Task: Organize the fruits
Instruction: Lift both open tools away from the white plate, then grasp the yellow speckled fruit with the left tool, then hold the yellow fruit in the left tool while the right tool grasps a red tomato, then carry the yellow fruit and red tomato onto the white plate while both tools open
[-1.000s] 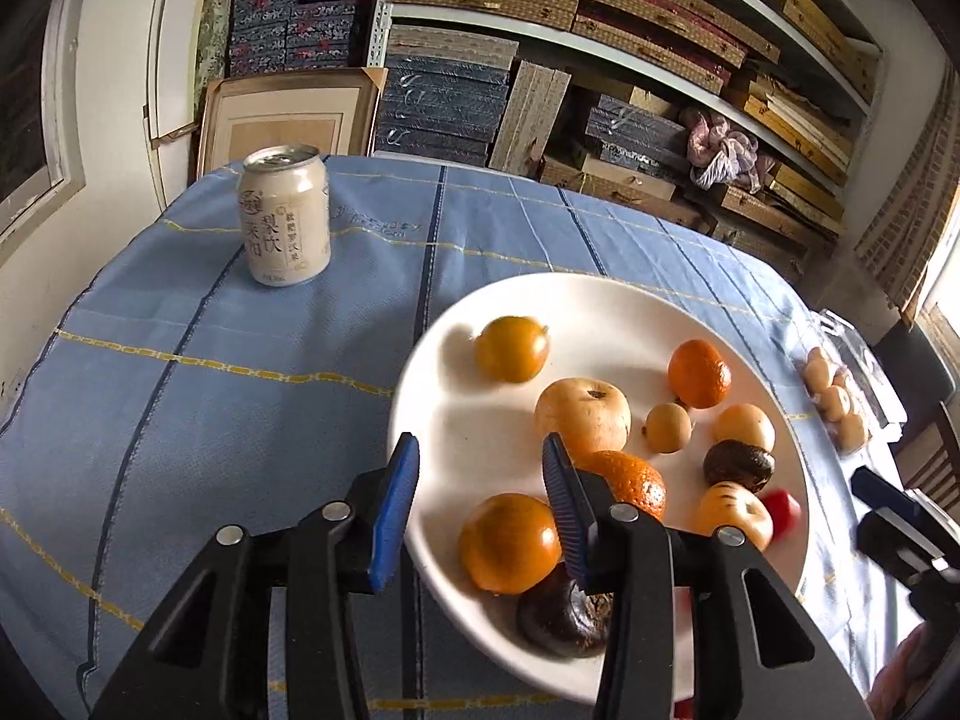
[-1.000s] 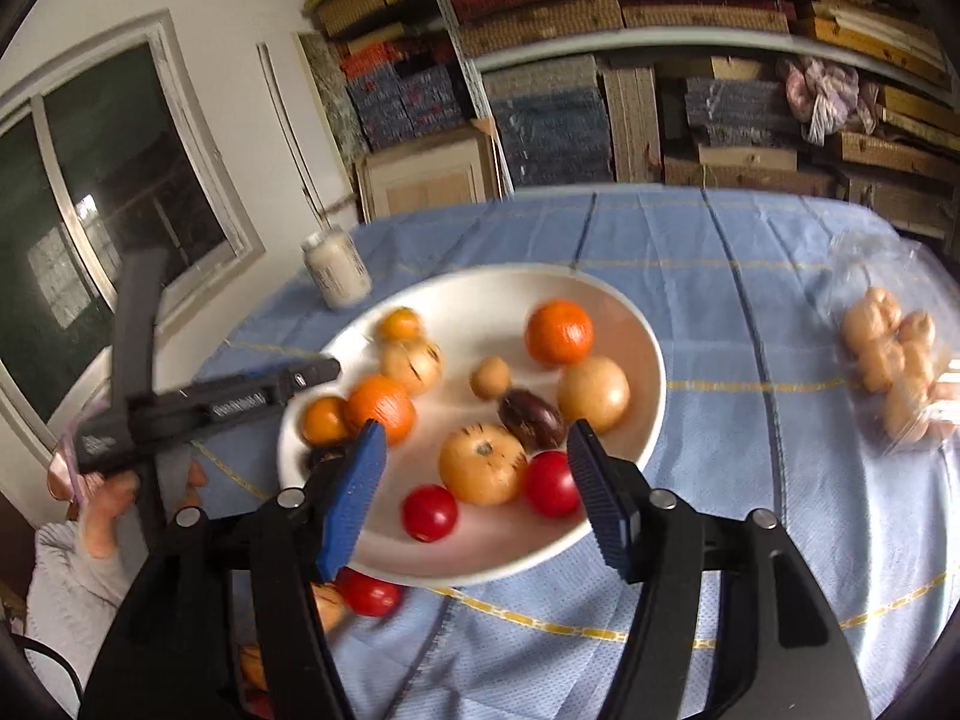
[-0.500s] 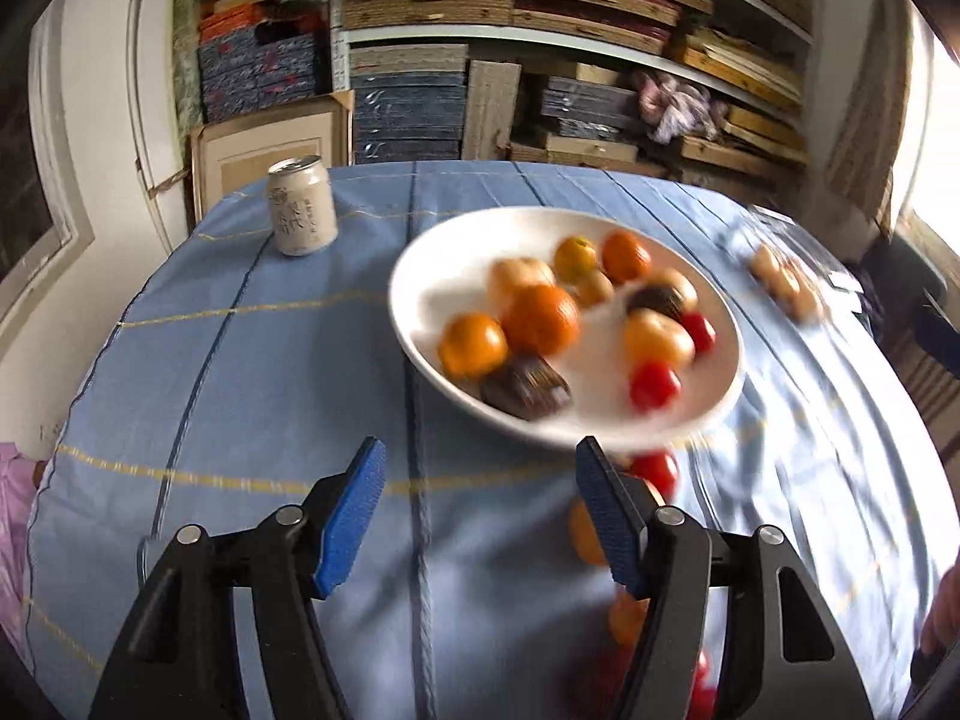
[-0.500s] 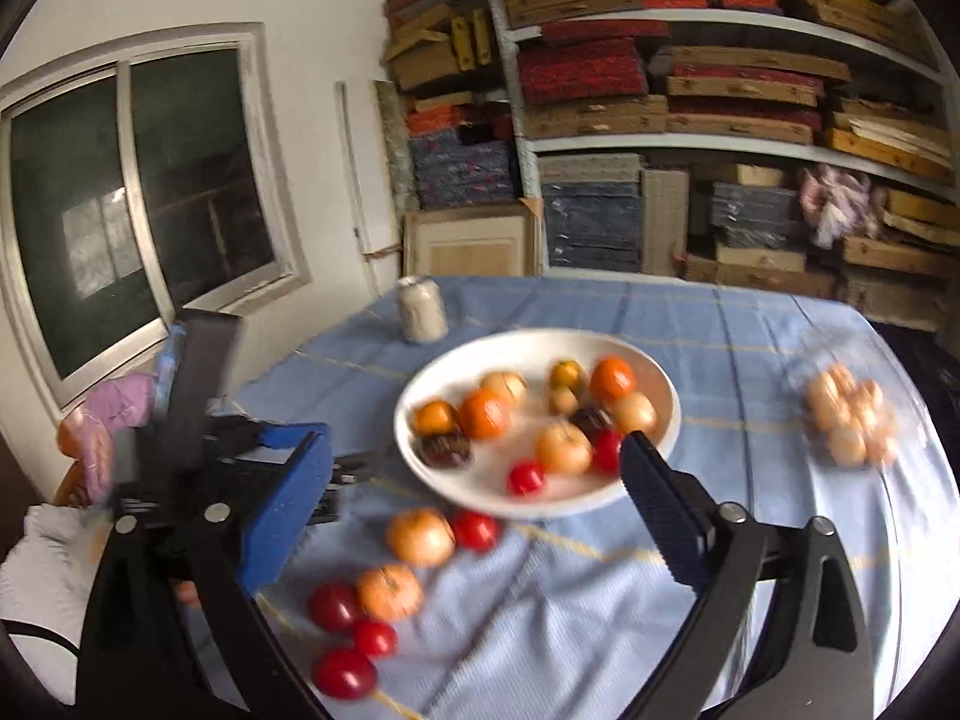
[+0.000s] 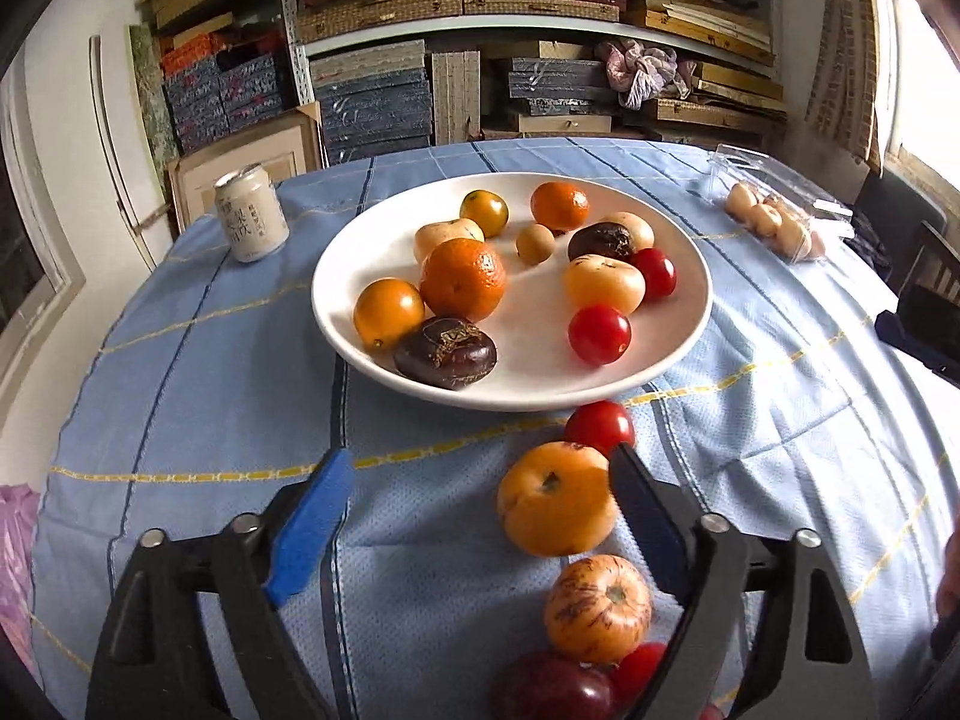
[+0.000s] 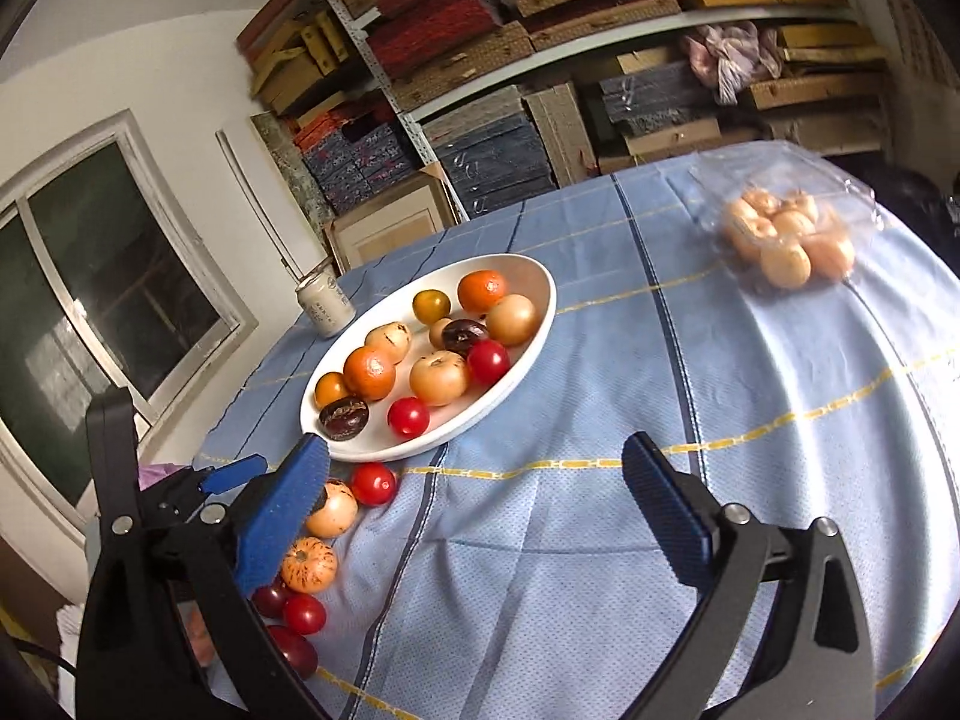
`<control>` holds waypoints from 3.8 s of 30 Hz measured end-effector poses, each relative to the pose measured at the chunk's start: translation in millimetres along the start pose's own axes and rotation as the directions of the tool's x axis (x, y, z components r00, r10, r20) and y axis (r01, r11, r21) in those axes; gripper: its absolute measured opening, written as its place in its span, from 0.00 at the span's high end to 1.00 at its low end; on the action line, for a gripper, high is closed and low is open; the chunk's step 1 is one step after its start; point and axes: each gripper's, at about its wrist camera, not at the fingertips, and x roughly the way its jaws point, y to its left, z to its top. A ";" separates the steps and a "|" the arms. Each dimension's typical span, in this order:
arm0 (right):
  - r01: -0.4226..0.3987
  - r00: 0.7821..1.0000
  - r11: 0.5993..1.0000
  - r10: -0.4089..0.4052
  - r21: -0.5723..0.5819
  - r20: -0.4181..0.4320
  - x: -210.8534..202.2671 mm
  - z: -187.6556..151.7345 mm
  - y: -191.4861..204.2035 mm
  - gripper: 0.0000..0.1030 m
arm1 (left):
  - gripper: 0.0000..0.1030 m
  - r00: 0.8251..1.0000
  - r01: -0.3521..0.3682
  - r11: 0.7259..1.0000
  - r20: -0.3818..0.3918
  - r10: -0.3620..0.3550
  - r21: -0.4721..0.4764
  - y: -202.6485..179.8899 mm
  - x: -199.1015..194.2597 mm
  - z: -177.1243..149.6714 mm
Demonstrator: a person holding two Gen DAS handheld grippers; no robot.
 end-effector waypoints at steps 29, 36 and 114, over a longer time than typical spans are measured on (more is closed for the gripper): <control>0.003 0.988 0.991 -0.023 -0.133 -0.151 37.3 -22.5 26.4 0.06 | 0.46 0.999 0.024 0.999 -0.043 -0.026 -0.046 27.2 24.1 -8.7; 0.001 0.987 0.991 -0.023 -0.135 -0.162 40.4 -23.7 25.9 0.06 | 0.35 1.000 0.018 0.995 -0.021 -0.020 -0.096 44.4 23.9 -6.0; -0.015 0.988 0.977 -0.018 -0.214 -0.152 85.7 36.2 57.1 0.71 | 0.56 0.998 0.022 0.985 0.062 -0.012 -0.171 79.9 -4.2 55.4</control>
